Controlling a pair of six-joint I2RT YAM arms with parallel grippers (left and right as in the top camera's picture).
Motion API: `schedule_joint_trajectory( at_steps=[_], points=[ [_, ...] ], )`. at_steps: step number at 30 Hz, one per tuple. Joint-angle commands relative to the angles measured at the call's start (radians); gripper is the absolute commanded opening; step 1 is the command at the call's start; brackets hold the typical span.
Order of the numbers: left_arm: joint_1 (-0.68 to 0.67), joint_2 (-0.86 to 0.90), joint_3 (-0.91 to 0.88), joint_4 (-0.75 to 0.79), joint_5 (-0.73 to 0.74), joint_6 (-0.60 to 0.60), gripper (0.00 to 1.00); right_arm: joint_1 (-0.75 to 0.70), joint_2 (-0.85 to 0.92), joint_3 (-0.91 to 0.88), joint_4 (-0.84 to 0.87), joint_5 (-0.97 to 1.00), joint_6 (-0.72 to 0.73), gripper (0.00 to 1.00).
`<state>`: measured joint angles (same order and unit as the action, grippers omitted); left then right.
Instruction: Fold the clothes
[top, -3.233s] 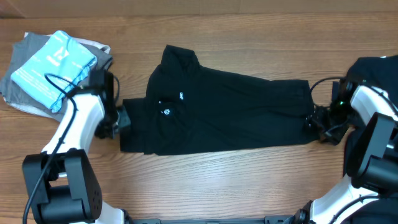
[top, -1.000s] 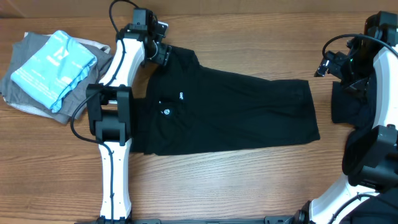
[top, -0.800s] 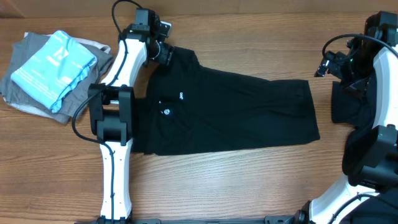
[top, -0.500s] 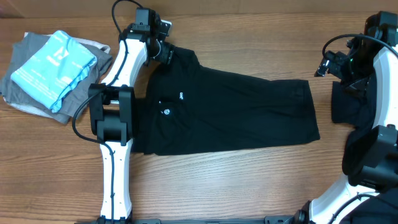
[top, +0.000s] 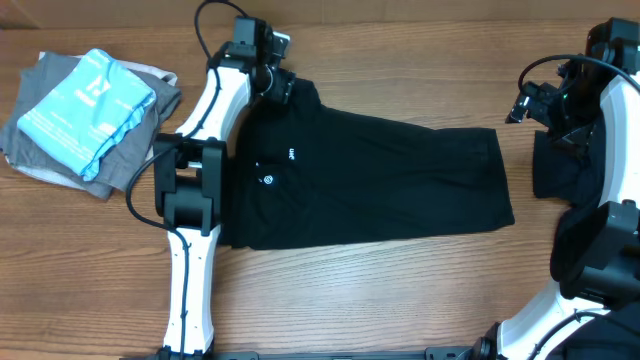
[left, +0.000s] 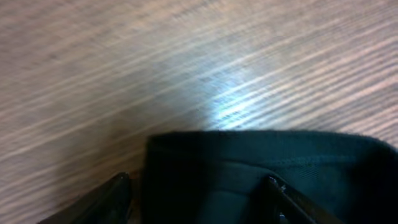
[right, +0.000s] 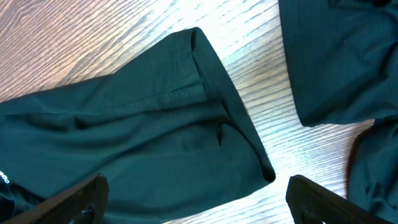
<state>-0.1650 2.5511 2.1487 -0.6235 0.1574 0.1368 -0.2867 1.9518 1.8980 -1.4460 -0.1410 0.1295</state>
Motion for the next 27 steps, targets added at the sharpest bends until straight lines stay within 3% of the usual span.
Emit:
schedule_joint_trajectory(
  at_steps=[1, 5, 7, 10, 15, 21, 27],
  points=[
    [-0.004, 0.013, -0.020, 0.004, -0.004, -0.011, 0.72, 0.000, -0.003, 0.005, 0.013, 0.009, -0.007, 0.96],
    [-0.001, 0.013, -0.033, 0.000, -0.008, -0.011, 0.64, 0.000, -0.003, -0.016, 0.031, 0.009, -0.006, 0.96],
    [0.000, 0.013, -0.033, -0.004, -0.007, -0.011, 0.51, 0.001, -0.003, -0.027, 0.044, 0.008, -0.006, 0.95],
    [0.000, 0.013, -0.032, 0.000, -0.007, -0.032, 0.40, 0.000, -0.003, -0.027, 0.055, 0.008, -0.007, 0.94],
    [0.002, 0.013, -0.028, 0.004, -0.007, -0.090, 0.08, 0.000, 0.009, -0.027, 0.098, -0.055, -0.076, 0.88],
    [0.003, 0.013, -0.026, -0.003, -0.007, -0.145, 0.10, 0.000, 0.095, -0.027, 0.169, -0.071, -0.111, 0.74],
    [0.003, 0.013, -0.026, -0.027, -0.007, -0.145, 0.15, 0.005, 0.204, -0.027, 0.197, -0.131, -0.172, 0.70]
  ],
)
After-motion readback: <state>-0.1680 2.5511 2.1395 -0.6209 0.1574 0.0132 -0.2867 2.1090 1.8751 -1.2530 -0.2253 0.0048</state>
